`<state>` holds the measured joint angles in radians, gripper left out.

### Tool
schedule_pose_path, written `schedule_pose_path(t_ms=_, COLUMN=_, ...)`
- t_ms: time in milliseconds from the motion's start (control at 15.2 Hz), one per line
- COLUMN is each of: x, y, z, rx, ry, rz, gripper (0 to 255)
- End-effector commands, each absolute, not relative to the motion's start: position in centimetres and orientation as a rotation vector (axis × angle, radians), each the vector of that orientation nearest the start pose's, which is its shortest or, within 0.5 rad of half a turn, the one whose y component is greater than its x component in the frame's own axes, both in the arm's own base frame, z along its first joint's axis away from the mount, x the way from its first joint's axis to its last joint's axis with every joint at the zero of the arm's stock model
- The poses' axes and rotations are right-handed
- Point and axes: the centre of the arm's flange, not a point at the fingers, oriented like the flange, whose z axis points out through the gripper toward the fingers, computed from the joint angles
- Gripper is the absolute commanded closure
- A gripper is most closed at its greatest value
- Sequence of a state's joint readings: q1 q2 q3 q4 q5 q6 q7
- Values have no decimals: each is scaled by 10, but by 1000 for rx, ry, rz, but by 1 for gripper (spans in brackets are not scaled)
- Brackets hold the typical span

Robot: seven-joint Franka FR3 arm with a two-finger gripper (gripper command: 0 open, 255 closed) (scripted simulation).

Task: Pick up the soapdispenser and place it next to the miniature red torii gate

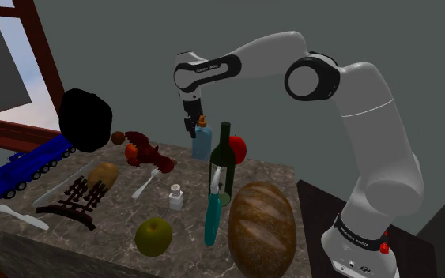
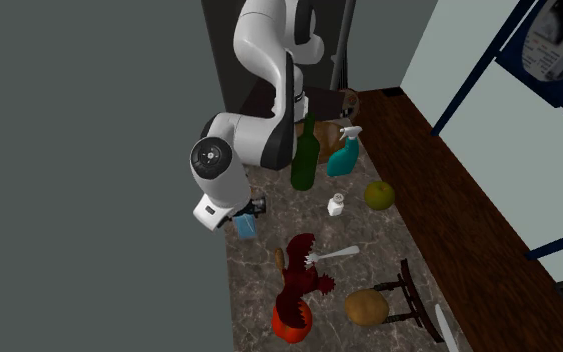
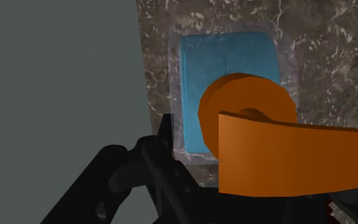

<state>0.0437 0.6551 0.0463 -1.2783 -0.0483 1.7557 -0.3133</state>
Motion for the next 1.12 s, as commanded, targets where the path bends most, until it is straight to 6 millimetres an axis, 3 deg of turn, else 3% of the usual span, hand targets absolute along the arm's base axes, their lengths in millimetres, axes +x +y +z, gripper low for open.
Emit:
schedule_pose_path(t_ms=0, x=712, y=53, z=363, rx=-3062, ry=-635, rz=278, gripper=255)
schedule_pose_path(t_ms=1056, x=712, y=53, z=447, rx=-3062, ry=-635, rz=278, gripper=255)
